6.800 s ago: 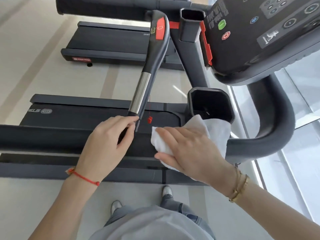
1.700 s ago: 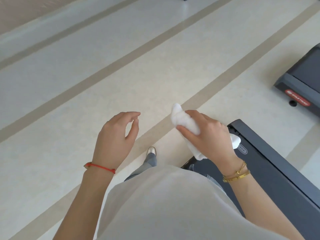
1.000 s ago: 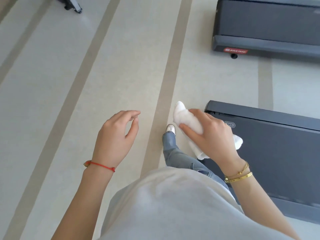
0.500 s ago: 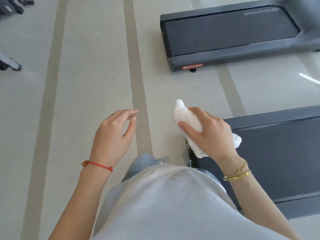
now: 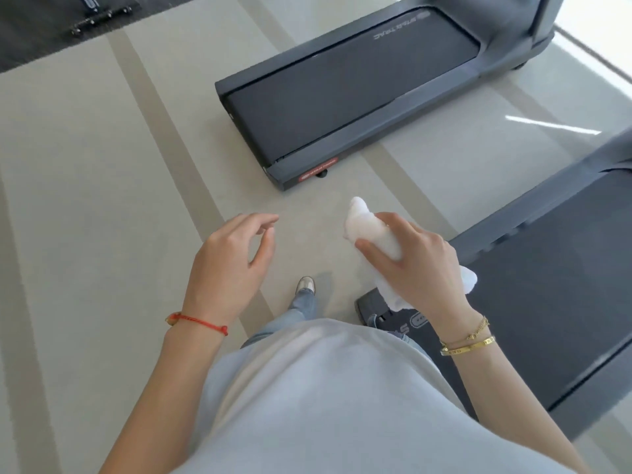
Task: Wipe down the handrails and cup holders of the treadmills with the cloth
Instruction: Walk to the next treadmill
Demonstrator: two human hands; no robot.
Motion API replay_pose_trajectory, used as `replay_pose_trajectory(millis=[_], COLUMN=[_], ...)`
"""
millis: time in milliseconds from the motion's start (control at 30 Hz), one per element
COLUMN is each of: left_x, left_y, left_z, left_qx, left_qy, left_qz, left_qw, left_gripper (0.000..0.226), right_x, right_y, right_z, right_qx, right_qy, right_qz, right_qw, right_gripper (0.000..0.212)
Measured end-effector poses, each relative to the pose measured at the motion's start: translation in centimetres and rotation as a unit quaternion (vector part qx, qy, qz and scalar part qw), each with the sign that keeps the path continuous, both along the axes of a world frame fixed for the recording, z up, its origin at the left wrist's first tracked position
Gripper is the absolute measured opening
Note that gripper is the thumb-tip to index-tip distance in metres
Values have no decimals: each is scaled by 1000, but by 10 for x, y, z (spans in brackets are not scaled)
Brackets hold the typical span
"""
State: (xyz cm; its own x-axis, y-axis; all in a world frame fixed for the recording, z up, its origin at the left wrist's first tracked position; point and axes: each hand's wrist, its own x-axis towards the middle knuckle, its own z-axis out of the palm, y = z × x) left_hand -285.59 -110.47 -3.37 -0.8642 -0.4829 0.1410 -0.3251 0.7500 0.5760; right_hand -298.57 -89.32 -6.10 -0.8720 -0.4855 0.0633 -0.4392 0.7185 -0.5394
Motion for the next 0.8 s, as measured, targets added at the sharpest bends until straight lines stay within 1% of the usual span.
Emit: replay_pose_trajectory(millis=[167, 367, 600, 800], left_x=[-106, -228, -367, -496], left_y=[-72, -117, -123, -99], left_z=[7, 12, 5, 6], left_qx=[-14, -15, 2, 8], left_qy=[-1, -4, -9, -15], left_qz=[-83, -197, -304, -362], left_qw=[996, 980, 953, 932], left_gripper=[22, 22, 23, 24], right_x=[-71, -139, -225, -324], right_y=[-55, -83, -87, -78], right_z=[7, 14, 9, 3], right_qx=[-16, -5, 7, 8], right_qy=[14, 36, 30, 28], right_qz=[-74, -178, -278, -327], right_qw=[997, 983, 960, 945], right_gripper=[34, 35, 35, 38])
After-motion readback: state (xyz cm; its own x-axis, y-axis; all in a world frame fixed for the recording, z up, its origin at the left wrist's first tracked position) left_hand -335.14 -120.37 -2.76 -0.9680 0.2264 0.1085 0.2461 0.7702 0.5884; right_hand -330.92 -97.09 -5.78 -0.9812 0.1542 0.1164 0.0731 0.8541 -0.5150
